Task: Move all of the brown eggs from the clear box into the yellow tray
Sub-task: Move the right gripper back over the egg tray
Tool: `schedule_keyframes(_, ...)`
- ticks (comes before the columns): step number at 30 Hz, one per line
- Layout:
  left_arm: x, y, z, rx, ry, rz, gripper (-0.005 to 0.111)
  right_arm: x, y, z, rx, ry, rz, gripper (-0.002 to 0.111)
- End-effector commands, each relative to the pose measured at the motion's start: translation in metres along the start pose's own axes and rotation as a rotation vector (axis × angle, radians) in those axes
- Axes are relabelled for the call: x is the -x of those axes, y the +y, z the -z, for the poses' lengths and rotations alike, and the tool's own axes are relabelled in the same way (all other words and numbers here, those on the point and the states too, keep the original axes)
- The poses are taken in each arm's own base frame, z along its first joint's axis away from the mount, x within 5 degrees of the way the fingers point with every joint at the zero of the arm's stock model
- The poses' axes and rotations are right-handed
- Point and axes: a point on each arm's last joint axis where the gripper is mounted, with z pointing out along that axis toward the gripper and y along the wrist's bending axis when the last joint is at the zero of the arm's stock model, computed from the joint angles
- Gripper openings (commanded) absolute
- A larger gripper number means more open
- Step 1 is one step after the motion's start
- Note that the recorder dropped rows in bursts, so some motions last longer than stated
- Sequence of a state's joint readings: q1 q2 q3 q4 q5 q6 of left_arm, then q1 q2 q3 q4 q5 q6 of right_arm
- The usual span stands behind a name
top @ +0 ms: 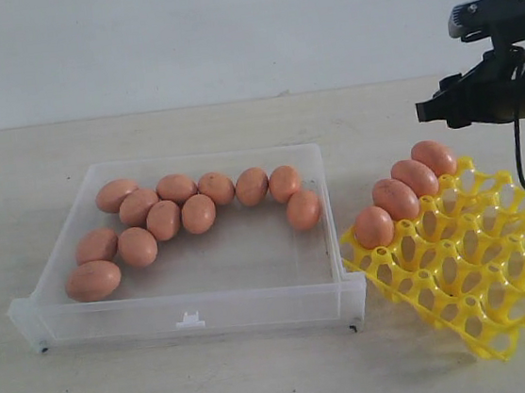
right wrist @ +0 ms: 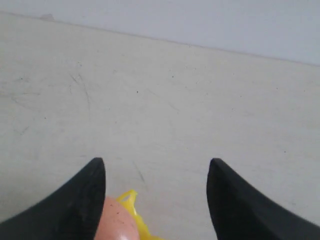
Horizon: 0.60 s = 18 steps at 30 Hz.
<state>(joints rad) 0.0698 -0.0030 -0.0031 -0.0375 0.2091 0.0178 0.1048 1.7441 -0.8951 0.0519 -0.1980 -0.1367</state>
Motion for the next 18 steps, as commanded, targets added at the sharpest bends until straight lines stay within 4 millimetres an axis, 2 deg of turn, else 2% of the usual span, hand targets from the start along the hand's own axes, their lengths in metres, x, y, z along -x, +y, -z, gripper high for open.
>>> schedule_keyframes(1,-0.001,0.000,0.000,0.001,0.000,-0.004,-0.004,0.009,-0.003,0.010,-0.005,-0.020,0.003,0.057)
schedule_keyframes(7,-0.001,0.000,0.000,0.001,0.000,-0.004,-0.004,0.023,0.004,0.031,0.017,-0.023,-0.001,0.057)
schedule_keyframes(11,-0.001,0.000,0.000,0.001,0.000,-0.004,-0.004,0.037,0.027,0.052,0.079,-0.059,0.038,0.057)
schedule_keyframes(15,-0.001,0.000,0.000,0.001,0.000,-0.004,-0.004,0.046,0.070,0.069,0.197,-0.059,0.130,0.057)
schedule_keyframes(16,-0.001,0.000,0.000,0.001,0.000,-0.004,-0.004,0.052,0.096,0.074,0.270,-0.020,0.191,0.057)
schedule_keyframes(17,-0.001,0.000,0.000,0.001,0.000,-0.004,-0.004,0.056,0.111,0.077,0.311,-0.004,0.228,0.057)
schedule_keyframes(18,-0.001,0.000,0.000,0.001,0.000,-0.004,-0.004,0.064,0.139,0.083,0.382,0.011,0.281,0.057)
